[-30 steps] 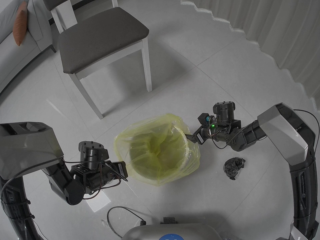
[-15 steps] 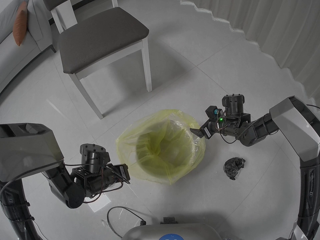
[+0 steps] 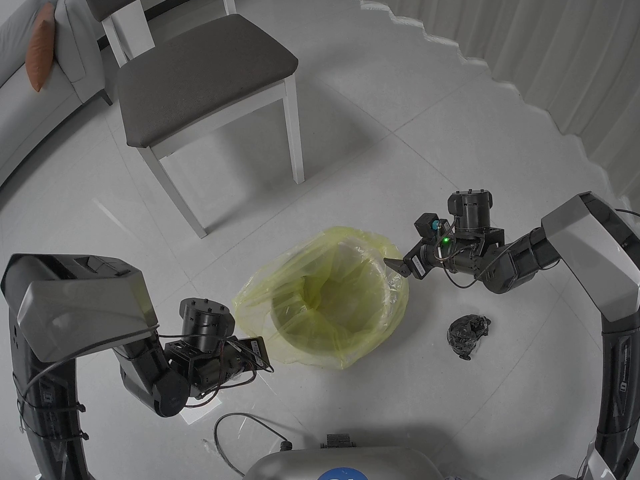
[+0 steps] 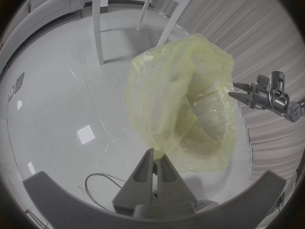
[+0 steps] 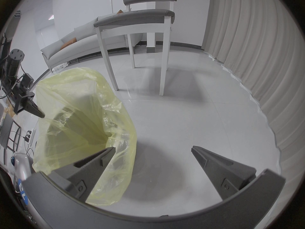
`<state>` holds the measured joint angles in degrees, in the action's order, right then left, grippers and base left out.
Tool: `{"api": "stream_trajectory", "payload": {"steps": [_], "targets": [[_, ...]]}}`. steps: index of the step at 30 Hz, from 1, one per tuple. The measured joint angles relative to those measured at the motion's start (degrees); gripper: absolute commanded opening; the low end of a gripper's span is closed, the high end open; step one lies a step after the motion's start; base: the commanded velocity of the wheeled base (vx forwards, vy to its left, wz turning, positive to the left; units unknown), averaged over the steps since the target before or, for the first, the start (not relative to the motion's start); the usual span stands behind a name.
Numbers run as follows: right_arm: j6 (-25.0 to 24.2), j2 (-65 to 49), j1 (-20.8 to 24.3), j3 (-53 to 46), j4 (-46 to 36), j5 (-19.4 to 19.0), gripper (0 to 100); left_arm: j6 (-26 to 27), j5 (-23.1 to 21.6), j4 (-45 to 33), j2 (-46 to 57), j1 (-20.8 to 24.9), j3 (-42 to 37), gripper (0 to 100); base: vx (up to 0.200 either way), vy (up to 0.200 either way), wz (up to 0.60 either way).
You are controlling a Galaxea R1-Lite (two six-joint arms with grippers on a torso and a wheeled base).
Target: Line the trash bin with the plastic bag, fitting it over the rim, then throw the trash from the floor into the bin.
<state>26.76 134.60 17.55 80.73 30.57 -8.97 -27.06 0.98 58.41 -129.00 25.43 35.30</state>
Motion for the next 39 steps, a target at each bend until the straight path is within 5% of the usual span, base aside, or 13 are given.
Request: {"api": "stream_trajectory", "payload": {"steps": [23, 24, 39], "targets": [[0.04, -4.24, -0.63, -5.12, 0.77, 0.02, 100, 0.09, -2.83, -0.84, -6.21, -2.04, 9.86, 0, 0.0, 0.0, 0.0], [0.01, -4.36, -0.61, -5.25, 0.79, 0.02, 100, 0.09, -3.11, -0.74, -6.45, -2.06, 10.08, 100, 0.0, 0.0, 0.0], [0.12, -6.7, -0.88, -6.91, 0.38, 0.02, 100, 0.29, -4.77, 1.56, -3.91, -3.85, 3.54, 100, 0.0, 0.0, 0.0]]}}
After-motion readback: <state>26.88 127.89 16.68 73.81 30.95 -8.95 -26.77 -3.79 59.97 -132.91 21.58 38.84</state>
